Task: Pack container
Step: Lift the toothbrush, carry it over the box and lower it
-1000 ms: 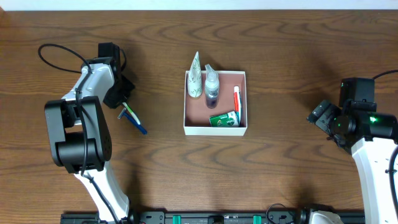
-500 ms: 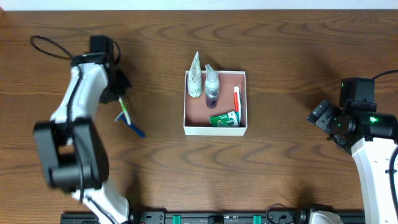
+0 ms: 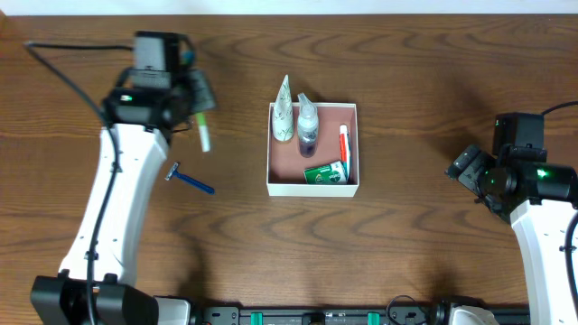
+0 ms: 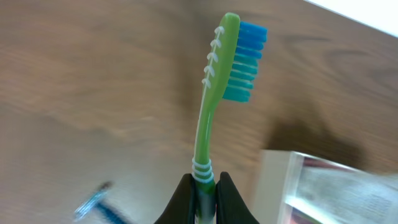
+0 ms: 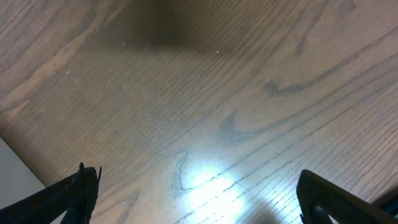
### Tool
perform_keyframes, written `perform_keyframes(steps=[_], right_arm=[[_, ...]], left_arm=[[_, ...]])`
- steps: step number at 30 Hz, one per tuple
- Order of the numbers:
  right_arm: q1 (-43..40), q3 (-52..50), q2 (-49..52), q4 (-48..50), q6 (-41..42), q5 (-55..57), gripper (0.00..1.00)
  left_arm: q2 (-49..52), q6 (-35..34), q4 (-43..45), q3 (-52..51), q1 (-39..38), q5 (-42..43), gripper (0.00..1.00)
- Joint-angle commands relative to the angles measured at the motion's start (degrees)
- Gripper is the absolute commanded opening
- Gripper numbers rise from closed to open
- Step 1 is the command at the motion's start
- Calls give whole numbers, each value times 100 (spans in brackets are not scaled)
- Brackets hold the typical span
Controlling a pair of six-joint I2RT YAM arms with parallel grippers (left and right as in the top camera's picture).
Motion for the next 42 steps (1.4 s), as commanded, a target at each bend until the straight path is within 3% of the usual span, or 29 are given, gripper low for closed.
perform_keyframes(steps=[1,8,12,20,42], right_arm=[[-59,37,9,-2,79,22,99],[-59,37,9,-2,79,24,99],[-59,37,9,-2,79,24,99],[-59,37,9,-2,79,24,99],[-59,37,9,-2,79,24,99]], left_arm=[[-101,-142,260,74,-599,195,6],[-101,-227,1093,74,-1720,-72,6],[-101,-227,1088,76,-2103,-540,6],[-101,-505,721,74,-2337,-586,6],[879,-894,1403,63,-3493,-1215,6]])
